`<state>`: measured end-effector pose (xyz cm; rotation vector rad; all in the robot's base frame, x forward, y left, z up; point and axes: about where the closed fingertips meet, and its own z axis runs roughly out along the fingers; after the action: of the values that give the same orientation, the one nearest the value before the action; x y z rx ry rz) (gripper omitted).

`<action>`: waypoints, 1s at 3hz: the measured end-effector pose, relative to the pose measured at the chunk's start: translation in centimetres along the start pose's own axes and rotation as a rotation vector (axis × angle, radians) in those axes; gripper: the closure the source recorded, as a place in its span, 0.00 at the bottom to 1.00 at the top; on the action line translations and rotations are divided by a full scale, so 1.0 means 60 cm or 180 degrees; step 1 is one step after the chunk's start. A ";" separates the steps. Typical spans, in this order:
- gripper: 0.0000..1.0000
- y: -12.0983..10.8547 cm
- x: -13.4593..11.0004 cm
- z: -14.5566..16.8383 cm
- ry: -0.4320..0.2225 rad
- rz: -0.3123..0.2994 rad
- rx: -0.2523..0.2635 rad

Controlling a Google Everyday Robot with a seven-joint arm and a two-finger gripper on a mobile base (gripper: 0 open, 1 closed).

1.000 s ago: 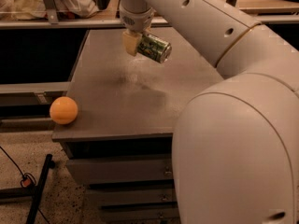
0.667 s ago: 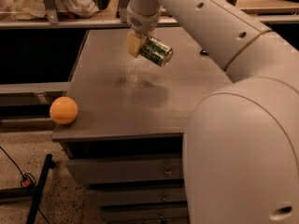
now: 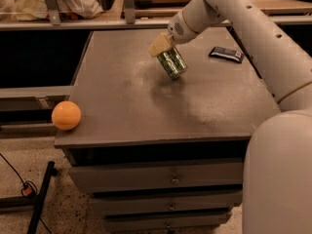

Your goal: Place green can upright

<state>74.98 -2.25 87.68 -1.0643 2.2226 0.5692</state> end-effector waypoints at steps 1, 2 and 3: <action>1.00 -0.025 0.002 -0.025 -0.0536 0.0253 -0.0196; 1.00 -0.051 0.008 -0.048 -0.1056 0.0462 -0.0349; 1.00 -0.066 0.010 -0.062 -0.1506 0.0593 -0.0451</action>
Offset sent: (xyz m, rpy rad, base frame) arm 0.0168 -0.0755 0.0285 0.5950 -0.0998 -0.1243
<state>76.63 -7.14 89.54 -0.6985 1.8894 0.9625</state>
